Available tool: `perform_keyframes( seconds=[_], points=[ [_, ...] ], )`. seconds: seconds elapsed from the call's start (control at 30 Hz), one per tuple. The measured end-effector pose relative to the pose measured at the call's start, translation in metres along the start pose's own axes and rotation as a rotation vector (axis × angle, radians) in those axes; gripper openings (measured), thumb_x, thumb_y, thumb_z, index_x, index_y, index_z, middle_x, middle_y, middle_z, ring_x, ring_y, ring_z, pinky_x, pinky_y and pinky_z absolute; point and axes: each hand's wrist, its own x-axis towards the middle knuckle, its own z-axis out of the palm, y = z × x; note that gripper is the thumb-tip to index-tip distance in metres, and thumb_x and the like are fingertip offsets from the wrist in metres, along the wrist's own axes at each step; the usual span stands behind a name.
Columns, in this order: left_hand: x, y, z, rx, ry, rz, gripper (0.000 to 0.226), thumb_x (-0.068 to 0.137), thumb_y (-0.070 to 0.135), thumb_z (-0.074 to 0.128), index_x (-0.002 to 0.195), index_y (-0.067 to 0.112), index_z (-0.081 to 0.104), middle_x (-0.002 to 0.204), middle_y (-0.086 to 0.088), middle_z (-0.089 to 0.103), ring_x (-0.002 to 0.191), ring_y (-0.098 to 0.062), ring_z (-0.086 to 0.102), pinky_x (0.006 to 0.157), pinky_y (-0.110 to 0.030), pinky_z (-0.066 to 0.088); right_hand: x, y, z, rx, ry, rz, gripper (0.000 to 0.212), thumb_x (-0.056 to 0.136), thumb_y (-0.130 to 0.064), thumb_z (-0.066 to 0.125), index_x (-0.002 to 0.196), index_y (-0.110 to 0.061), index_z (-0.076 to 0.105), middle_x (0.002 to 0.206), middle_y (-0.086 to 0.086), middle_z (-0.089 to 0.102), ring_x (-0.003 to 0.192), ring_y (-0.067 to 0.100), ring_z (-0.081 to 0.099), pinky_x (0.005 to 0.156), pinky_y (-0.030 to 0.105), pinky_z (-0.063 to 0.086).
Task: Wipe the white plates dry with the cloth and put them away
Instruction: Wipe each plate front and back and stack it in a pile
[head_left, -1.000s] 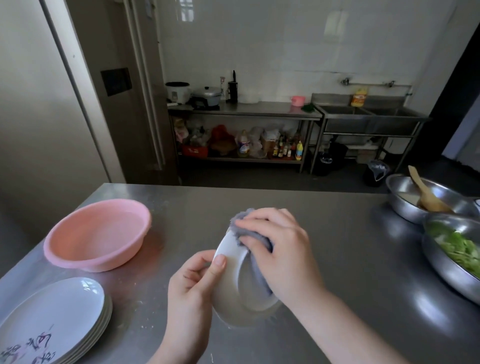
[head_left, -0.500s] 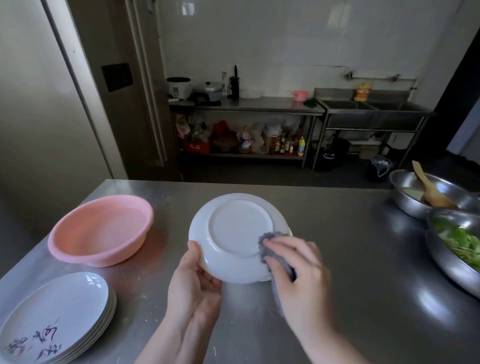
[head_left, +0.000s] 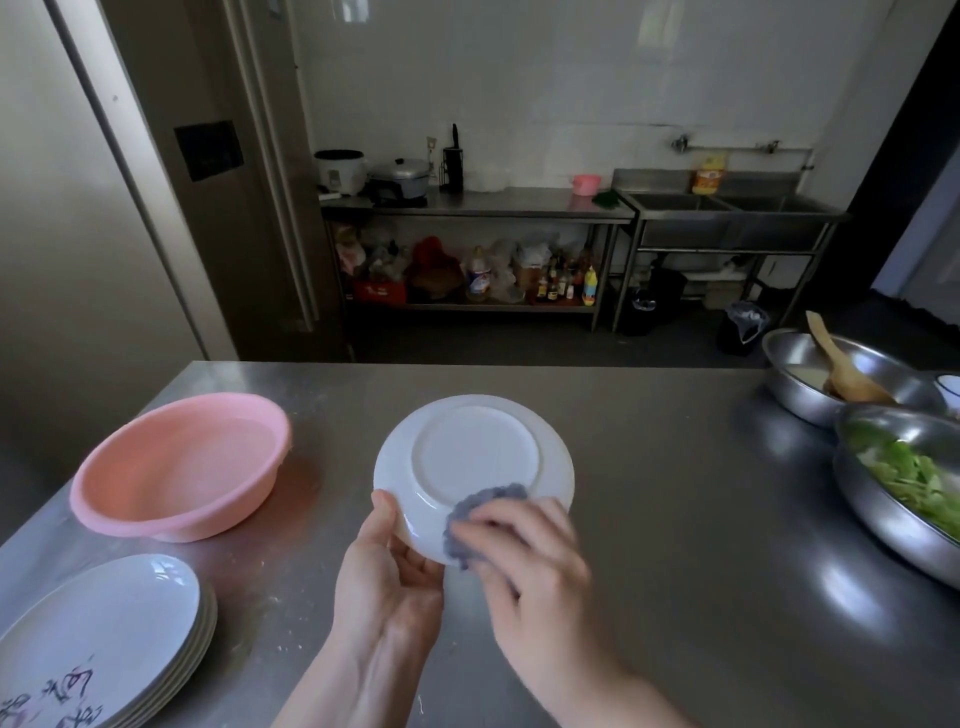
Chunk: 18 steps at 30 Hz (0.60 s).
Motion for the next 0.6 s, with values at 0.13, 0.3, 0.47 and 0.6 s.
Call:
perform_keyframes(
  seconds=[0.13,0.3,0.47,0.6],
  points=[
    [0.000,-0.002,-0.004,0.050,-0.069,0.080,0.026,0.098,0.027,0.053,0.100,0.004,0.065,0.077,-0.003,0.075,0.062,-0.012,0.071,0.045,-0.022,0.054,-0.004,0.008,-0.001,0.088,0.052,0.074,0.023,0.080,-0.007,0.066,0.095,-0.023,0.074,0.099,-0.014,0.063,0.094,0.006,0.053,0.085,0.016,0.044],
    [0.002,0.003,-0.009,0.362,-0.194,0.386,0.021,0.091,0.027,0.058,0.072,0.022,0.064,0.063,0.005,0.055,0.052,-0.005,0.050,0.046,-0.016,0.044,0.026,0.038,-0.020,0.236,0.134,0.487,0.026,0.077,0.003,0.072,0.091,-0.019,0.076,0.096,-0.013,0.067,0.094,0.005,0.064,0.083,0.014,0.045],
    [-0.006,-0.007,-0.013,0.598,-0.362,0.451,0.016,0.079,0.036,0.067,0.069,0.023,0.065,0.064,0.002,0.057,0.053,-0.010,0.048,0.047,-0.019,0.038,0.076,0.039,-0.031,0.180,0.043,0.429,0.023,0.083,-0.004,0.068,0.096,-0.021,0.074,0.098,-0.012,0.066,0.098,0.005,0.060,0.087,0.018,0.045],
    [-0.008,-0.011,-0.012,0.571,-0.312,0.422,0.015,0.079,0.031,0.071,0.070,0.020,0.066,0.066,-0.004,0.059,0.054,-0.013,0.049,0.045,-0.019,0.038,0.075,0.010,-0.009,0.111,-0.137,0.113,0.024,0.079,-0.002,0.067,0.092,-0.020,0.076,0.098,-0.011,0.069,0.098,0.011,0.055,0.089,0.018,0.040]
  ],
)
